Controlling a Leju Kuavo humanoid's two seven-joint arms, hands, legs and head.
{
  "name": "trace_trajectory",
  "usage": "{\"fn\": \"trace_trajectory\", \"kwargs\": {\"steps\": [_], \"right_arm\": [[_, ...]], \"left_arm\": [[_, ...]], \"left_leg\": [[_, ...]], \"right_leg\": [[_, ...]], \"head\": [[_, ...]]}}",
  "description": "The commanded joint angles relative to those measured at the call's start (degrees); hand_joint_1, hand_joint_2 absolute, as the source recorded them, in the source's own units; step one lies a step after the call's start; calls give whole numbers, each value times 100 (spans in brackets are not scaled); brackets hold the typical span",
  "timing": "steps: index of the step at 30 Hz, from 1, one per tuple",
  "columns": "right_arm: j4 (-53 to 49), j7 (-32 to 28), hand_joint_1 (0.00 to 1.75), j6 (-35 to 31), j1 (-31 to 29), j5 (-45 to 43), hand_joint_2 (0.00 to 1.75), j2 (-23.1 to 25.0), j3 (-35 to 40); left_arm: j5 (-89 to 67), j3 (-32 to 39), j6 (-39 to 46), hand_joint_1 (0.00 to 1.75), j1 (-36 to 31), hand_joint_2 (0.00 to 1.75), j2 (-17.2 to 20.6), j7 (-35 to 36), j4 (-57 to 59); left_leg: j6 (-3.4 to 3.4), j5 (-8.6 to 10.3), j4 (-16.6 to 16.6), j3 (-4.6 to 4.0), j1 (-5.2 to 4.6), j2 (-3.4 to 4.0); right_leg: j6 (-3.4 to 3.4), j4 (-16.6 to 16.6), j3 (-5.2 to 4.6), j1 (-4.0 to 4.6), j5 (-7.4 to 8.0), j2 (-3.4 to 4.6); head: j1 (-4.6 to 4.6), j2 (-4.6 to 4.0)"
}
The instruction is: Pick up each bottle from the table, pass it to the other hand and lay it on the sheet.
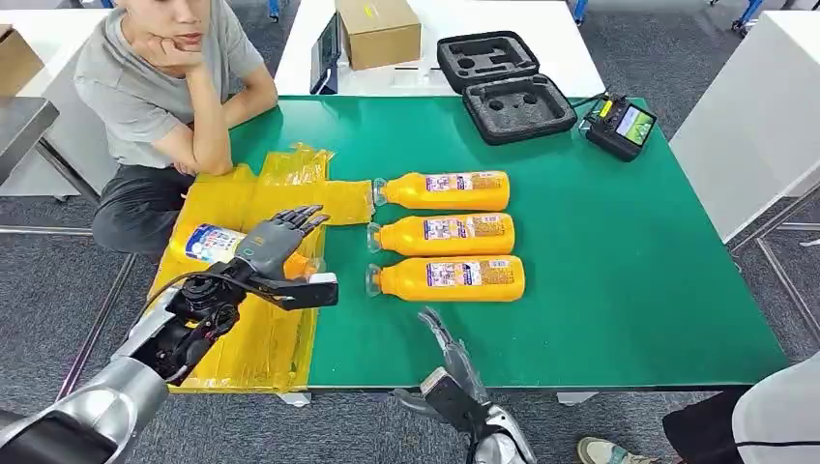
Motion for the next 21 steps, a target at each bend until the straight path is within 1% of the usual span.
{"fn": "trace_trajectory", "kwargs": {"steps": [1,2,4,5,6,7,8,10,11,13,16,17,18,19,20,21], "right_arm": [[-64,52,0,-28,34,128,175,8,-266],[-100,41,0,-20,65,132,175,9,-298],[-123,27,0,10,75,159,175,16,-327],[-107,24,0,18,47,171,175,19,-341],[-84,23,0,20,15,176,175,19,-358],[-71,23,0,22,-3,174,175,18,-370],[-56,20,0,10,-17,180,175,15,-381],[-61,14,0,9,-9,186,175,5,-381],[-60,14,0,9,-4,186,175,1,-383],[-60,14,0,9,-4,186,175,1,-383],[-108,0,0,-21,16,181,175,16,-406],[-212,-10,0,-26,61,188,175,37,-429],[-373,3,0,-25,127,223,175,55,-451],[-481,11,0,-38,169,259,175,61,-452],[-611,19,0,-50,213,287,175,64,-462],[-910,7,0,-361,322,537,175,58,-463]], "left_arm": [[174,-33,145,0,53,175,-13,-75,-757],[274,10,12,0,152,175,26,-38,-1114],[509,88,-311,0,311,175,149,-5,-1691],[672,147,-492,0,408,175,271,-9,-2041],[836,234,-608,0,495,175,377,-27,-2321],[948,289,-686,0,540,175,450,-66,-2468],[1278,419,-844,0,659,175,545,-172,-2696],[1451,513,-924,0,773,175,654,-241,-2910],[1451,515,-923,0,785,175,662,-241,-2910],[1451,515,-923,0,785,175,662,-241,-2910],[1526,522,-903,0,833,175,654,-296,-2940],[1622,545,-882,0,897,175,663,-391,-3038],[1743,584,-886,0,966,175,619,-479,-3147],[1791,612,-863,0,1010,175,552,-496,-3213],[1818,623,-847,0,1059,175,468,-499,-3261],[1981,760,-698,0,1244,175,244,-587,-3390]], "left_leg": [[-7,-8,2,11,6,-8],[-9,-13,2,20,9,-10],[-6,-10,2,10,6,-5],[-8,-17,5,19,8,-5],[-6,-9,2,4,5,4],[-6,-9,1,3,4,9],[-11,-23,8,18,8,17],[-7,-8,-1,2,3,16],[-13,-20,0,22,6,22],[-10,-10,0,6,5,8],[-11,-11,-1,12,9,4],[-5,-3,-3,-4,6,2],[-11,-15,-1,18,10,5],[-8,-11,-1,10,10,4],[-11,-18,1,22,12,5],[-9,-15,1,13,11,-1]], "right_leg": [[-6,0,14,5,-8,-1],[-8,0,24,7,-13,-1],[-5,-1,14,4,-9,2],[-7,1,23,6,-14,5],[-5,0,7,3,-6,11],[-5,1,5,2,-4,15],[-10,5,19,5,-13,27],[-6,0,3,1,-2,21],[-12,3,19,3,-11,31],[-8,0,8,4,-6,14],[-10,0,12,7,-9,10],[-5,-2,-2,5,-2,4],[-10,0,18,9,-11,13],[-8,-1,11,9,-9,10],[-10,1,23,10,-15,13],[-8,1,17,9,-14,7]], "head": [[0,0],[0,0],[0,0],[0,0],[2,0],[0,0],[0,0],[0,0],[0,0],[-2,0],[0,0],[-2,0],[0,0],[0,0],[0,0],[0,0]]}}
